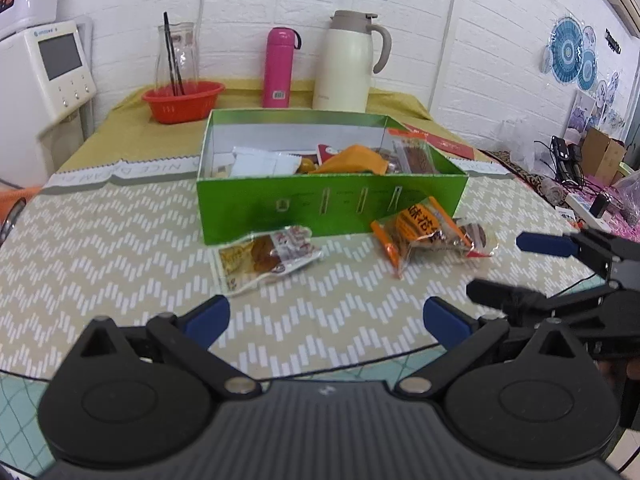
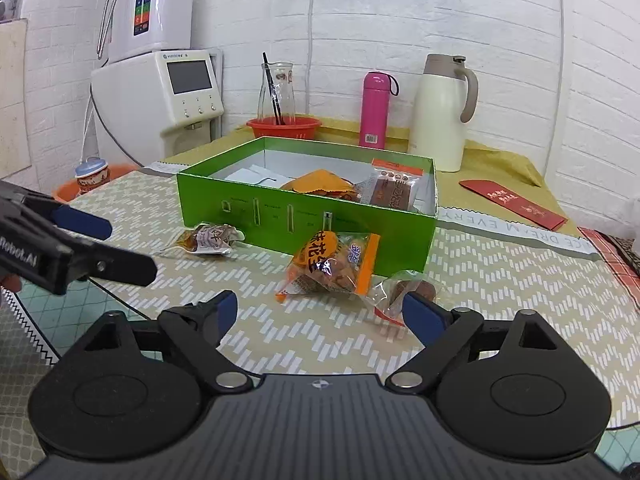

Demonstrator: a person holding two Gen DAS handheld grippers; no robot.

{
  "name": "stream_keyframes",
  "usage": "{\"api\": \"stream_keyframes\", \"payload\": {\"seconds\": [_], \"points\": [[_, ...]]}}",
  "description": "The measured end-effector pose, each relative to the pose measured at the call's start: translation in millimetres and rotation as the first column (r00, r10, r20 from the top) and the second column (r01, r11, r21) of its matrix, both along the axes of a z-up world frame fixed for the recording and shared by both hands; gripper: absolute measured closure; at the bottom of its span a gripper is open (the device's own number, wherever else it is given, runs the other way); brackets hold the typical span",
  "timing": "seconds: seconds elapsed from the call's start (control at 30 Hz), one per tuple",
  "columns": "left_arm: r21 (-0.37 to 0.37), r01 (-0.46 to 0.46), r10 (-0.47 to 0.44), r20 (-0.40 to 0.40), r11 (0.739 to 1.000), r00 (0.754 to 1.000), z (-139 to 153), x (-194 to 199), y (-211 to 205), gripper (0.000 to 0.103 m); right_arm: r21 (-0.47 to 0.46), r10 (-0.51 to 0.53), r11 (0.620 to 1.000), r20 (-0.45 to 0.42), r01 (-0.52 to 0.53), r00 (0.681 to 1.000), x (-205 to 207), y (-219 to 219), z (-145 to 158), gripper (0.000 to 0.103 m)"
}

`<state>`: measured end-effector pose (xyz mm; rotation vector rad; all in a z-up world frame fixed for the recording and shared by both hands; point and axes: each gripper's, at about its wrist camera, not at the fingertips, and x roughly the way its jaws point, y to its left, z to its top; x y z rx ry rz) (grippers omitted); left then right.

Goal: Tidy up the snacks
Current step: 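Move the left gripper to the orange peanut bag and grasp it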

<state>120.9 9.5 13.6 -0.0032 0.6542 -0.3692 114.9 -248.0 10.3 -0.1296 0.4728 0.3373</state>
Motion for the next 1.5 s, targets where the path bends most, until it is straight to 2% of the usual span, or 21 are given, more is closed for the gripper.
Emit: {"api": "stream_keyframes", "payload": {"seconds": [0.13,0.27,0.33,0.37,0.4,0.5,0.57,0.6,0.67,0.73,0.8,0.9,1.07,1.2,1.3,1.4,1.5], "points": [[0.012,-0.02,0.02,-0.016,1.0,1.0,-2.8,-2.3,14.8,0.0,-0.074,0.029,0.997,0.04,-0.026,0.999,19.6,10.6,-2.5,0.0],[-0.012,-0.041,0.041,-0.011,0.999,0.999,-0.3,-3.2,28.8,0.0,-0.074,0.038,0.997,0.037,-0.035,0.999,48.0,17.0,-7.3,0.0],[-0.02,-0.042,0.042,-0.018,0.999,0.999,0.0,-1.7,32.3,0.0,-0.061,0.029,0.998,0.007,-0.029,1.0,59.2,18.9,-11.1,0.0],[-0.024,-0.041,0.041,-0.019,0.999,0.999,-0.1,-1.5,33.7,0.0,-0.042,0.032,0.999,-0.038,-0.033,0.999,61.4,19.8,-13.8,0.0],[-0.028,-0.039,0.038,-0.02,0.999,0.999,-0.5,-1.1,34.8,0.0,-0.026,0.032,0.999,-0.071,-0.034,0.997,60.2,21.2,-15.7,0.0],[-0.041,-0.03,0.029,-0.03,0.999,0.999,-1.9,0.9,36.1,0.0,0.075,0.153,0.987,-0.169,-0.142,0.974,37.8,28.7,-18.8,0.0],[-0.059,-0.02,0.017,-0.042,0.998,0.999,-3.0,3.0,35.7,0.0,0.096,0.238,0.97,-0.155,-0.225,0.959,14.0,34.0,-18.8,0.0],[-0.071,-0.014,0.011,-0.046,0.997,0.999,-3.7,4.2,35.0,0.0,0.054,0.258,0.966,-0.129,-0.253,0.958,2.6,38.1,-18.4,0.0],[-0.095,-0.007,0.001,-0.065,0.995,0.998,-5.3,9.0,32.3,0.0,-0.061,0.229,0.971,-0.065,-0.233,0.971,-9.0,42.2,-18.4,0.0],[-0.135,0.002,-0.014,-0.092,0.991,0.996,-6.4,15.5,27.1,0.0,-0.132,0.186,0.973,-0.036,-0.189,0.982,-5.6,42.6,-18.8,0.0],[-0.182,0.021,-0.042,-0.11,0.983,0.993,-6.1,22.1,19.9,0.0,-0.105,0.15,0.982,-0.055,-0.155,0.987,3.5,37.7,-18.1,0.0],[-0.236,0.041,-0.073,-0.126,0.971,0.989,-3.9,35.2,3.4,0.0,-0.015,0.114,0.993,-0.085,-0.115,0.99,19.0,30.5,-17.8,0.0],[-0.247,0.05,-0.093,-0.167,0.968,0.982,-5.2,59.5,-22.5,0.0,0.01,0.034,0.999,-0.124,-0.033,0.992,38.2,32.8,-27.5,0.0],[-0.253,0.059,-0.111,-0.194,0.966,0.975,-11.9,70.4,-35.7,0.001,0.017,0.063,0.998,-0.129,-0.061,0.99,31.2,34.7,-25.4,0.0],[-0.248,0.067,-0.124,-0.219,0.966,0.968,-18.3,74.6,-42.2,0.019,-0.021,0.109,0.993,-0.117,-0.112,0.987,16.2,42.3,-25.6,0.0],[-0.234,0.082,-0.142,-0.25,0.969,0.958,-26.8,75.9,-45.5,0.034,-0.015,0.136,0.99,-0.117,-0.139,0.984,8.8,44.4,-25.6,0.0],[-0.207,0.101,-0.149,-0.233,0.973,0.961,-27.8,70.1,-45.6,0.038,-0.015,0.144,0.989,-0.107,-0.146,0.984,5.9,44.0,-25.4,0.0]]}}
